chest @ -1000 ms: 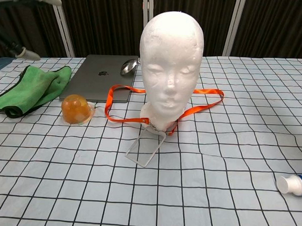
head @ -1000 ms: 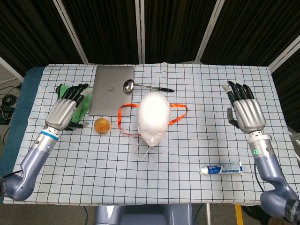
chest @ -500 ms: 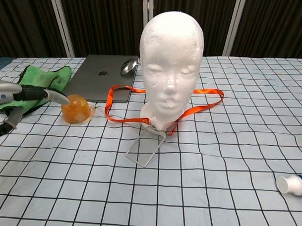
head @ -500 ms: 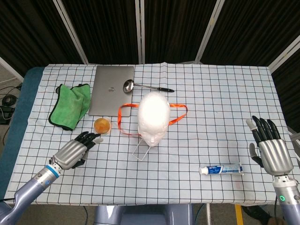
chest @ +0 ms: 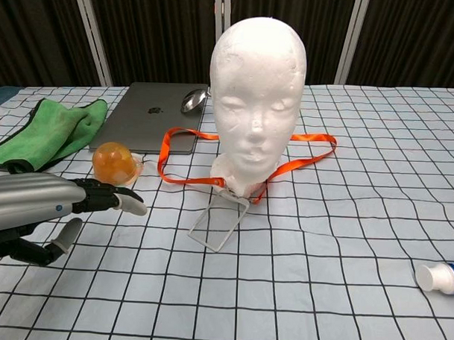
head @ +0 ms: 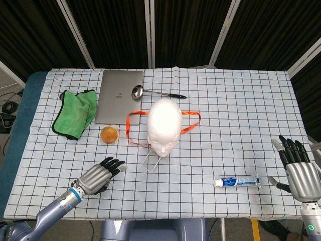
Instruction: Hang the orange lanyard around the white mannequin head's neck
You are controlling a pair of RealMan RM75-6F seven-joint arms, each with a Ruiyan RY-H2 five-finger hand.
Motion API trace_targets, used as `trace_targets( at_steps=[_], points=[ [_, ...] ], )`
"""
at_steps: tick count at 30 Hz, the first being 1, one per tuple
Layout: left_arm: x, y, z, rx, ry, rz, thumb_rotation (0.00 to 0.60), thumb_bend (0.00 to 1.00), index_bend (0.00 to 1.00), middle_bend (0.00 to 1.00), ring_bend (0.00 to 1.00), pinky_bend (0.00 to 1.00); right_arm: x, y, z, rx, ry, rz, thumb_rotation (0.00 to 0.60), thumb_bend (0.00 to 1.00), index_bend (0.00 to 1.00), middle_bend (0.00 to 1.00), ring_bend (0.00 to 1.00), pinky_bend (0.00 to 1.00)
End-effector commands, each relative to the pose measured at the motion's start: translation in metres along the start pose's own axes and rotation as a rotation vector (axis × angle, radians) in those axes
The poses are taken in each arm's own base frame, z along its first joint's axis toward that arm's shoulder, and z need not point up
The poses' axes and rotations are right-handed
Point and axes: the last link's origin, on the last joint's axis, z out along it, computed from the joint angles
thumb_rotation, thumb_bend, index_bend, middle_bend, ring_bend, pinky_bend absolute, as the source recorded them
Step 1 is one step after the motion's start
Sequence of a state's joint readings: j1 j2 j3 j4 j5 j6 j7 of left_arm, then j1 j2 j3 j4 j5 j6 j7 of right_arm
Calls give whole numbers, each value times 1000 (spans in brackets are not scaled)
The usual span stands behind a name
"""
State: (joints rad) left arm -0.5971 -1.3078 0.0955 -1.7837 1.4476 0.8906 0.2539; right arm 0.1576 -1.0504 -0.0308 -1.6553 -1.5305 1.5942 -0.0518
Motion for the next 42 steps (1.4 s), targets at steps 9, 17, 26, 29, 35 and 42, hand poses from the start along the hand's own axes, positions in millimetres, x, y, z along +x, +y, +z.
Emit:
trace_targets(
  at_steps=[9,17,26,29,35,42],
  points=[
    [7,18,47,-18,19,-16,600,1000,0,0,0,0,0,-1,-1,2,-2,6,600,0,0,0,0,0],
    [-1,31,78,-33,-9,-32,600,1000,0,0,0,0,-1,-2,-1,4,-5,2,600,0,0,0,0,0],
    [-11,41,88,-34,-57,-30,600,1000,0,0,0,0,-4,-3,-1,5,-22,25,600,0,0,0,0,0],
    [-15,44,86,-36,-89,-34,600,1000,0,0,0,0,-4,-4,-2,11,-21,26,600,0,0,0,0,0],
    [-21,53,75,-54,-151,-23,600,1000,0,0,0,0,-5,-7,-3,17,-22,31,600,0,0,0,0,0],
    [-19,60,69,-54,-201,-2,600,1000,0,0,0,0,-4,-8,-4,22,-16,31,600,0,0,0,0,0]
  ],
)
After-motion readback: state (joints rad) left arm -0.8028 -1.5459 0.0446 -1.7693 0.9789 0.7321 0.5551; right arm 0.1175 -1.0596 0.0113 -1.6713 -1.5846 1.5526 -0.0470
